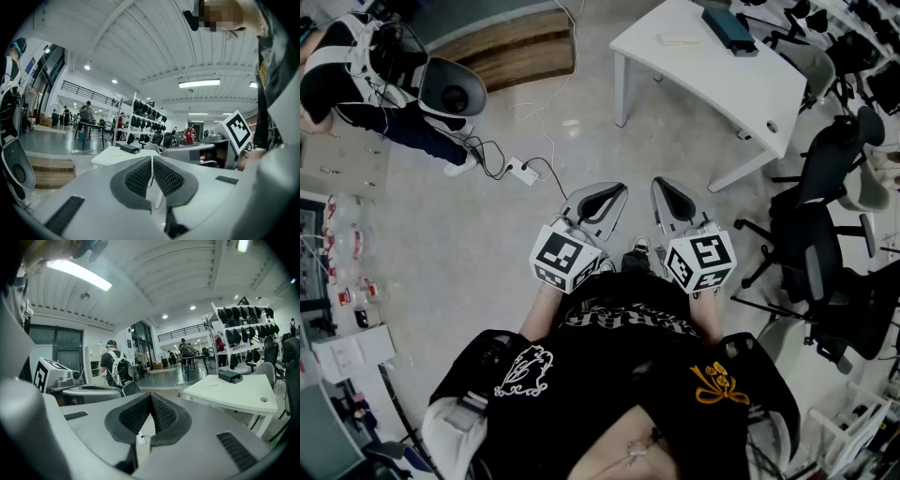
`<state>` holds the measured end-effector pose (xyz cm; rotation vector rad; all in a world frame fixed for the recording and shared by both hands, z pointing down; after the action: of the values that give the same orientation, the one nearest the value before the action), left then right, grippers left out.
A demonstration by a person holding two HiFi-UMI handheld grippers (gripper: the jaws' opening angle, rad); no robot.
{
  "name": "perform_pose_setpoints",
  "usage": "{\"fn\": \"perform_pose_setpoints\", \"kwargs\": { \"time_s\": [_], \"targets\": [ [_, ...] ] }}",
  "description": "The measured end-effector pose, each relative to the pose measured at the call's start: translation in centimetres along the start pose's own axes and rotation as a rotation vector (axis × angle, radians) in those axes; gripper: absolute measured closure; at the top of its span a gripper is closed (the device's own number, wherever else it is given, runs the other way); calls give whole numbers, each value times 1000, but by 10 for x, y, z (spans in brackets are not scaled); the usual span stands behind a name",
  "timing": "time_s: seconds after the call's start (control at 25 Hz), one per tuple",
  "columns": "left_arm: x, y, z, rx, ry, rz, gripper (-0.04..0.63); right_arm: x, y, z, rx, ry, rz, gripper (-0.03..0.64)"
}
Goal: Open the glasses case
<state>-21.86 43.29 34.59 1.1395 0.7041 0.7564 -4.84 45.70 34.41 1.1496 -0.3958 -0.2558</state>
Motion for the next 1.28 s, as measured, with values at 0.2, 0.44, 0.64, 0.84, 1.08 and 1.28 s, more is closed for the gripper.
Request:
{"fn": "perform_pose_setpoints", "kwargs": {
  "time_s": [0.2,0.44,0.64,0.84,1.08,1.28],
  "targets": [
    [2,-2,12,-2,-5,-2,569,10,-1,0,0,-18,-6,604],
    [-4,-7,32,-9,-13,-3,569,23,-5,7,13,-34,-13,604],
    [-9,-14,58,-18,-14,1,569,52,-10,14,17,-31,7,604],
    [-3,-22,93,-23,-15,16,569,91,-11,16,23,-32,34,604],
    [-7,-34,128,-30,-37,20,569,129,-21,26,25,-50,36,604],
    [-2,-39,154,-29,-67,28,569,159,-20,28,19,-70,39,604]
  ]
}}
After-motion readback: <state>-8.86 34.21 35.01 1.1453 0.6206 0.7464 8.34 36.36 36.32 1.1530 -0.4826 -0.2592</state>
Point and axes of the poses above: the fingertips, and each gripper's own axes: z forward along the fingers, x to its right, y out of its underside, the point moved 9 cm from there along -z, backward along the fingers, and after that the axes turned 7 degrees about -x, right-handed, at the moved point
